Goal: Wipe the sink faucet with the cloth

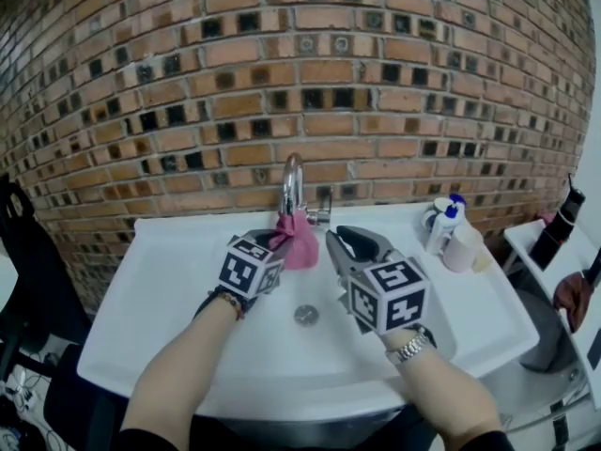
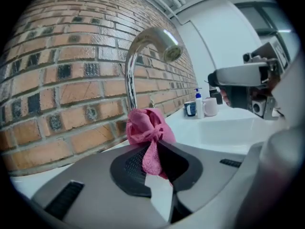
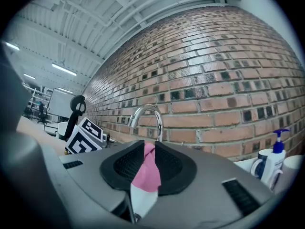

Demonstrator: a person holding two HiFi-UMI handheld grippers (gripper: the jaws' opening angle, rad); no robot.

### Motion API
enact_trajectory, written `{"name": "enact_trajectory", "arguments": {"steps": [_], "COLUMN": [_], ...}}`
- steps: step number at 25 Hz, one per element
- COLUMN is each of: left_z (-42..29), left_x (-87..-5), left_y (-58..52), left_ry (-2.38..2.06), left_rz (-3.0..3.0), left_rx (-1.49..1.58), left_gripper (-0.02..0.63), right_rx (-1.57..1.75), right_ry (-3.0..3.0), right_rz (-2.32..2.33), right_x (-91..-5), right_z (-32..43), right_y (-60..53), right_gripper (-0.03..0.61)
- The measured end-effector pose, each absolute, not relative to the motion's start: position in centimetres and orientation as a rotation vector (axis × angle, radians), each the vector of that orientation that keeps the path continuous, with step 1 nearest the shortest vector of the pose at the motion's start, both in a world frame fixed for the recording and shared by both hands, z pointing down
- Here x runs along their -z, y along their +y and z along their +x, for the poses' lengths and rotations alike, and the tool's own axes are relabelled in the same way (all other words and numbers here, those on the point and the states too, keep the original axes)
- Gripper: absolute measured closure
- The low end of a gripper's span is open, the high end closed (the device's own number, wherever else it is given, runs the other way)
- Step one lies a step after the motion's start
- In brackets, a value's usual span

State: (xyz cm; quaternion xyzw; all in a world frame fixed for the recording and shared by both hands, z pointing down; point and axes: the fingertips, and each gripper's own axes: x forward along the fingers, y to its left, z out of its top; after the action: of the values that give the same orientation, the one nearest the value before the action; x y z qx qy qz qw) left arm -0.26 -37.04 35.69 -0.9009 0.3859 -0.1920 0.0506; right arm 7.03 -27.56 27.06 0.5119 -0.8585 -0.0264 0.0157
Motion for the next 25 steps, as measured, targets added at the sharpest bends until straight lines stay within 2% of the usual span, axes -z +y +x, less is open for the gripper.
{"name": "enact_trajectory", "arguments": {"steps": [16,25], "left_z": [-3.2,-4.9], "left_x": [-30.4,-28.5], "left_y": [-22.8,-12.2], "left_ry": [1.153,1.122], "left_rz": [-2.758,-2.745], "left_rx": [0.377,0.277], "left_gripper": [0.569,0.569], "right_rx": [0.161,0.23], "right_ry": [-2.66,-2.667], "right_rz": [1.589,1.629], "right_x": [-26.2,-25.2], "right_z": [4.8,3.4], "right_y": [-17.8,-9.8], "right_gripper": [0.506,0.549]}}
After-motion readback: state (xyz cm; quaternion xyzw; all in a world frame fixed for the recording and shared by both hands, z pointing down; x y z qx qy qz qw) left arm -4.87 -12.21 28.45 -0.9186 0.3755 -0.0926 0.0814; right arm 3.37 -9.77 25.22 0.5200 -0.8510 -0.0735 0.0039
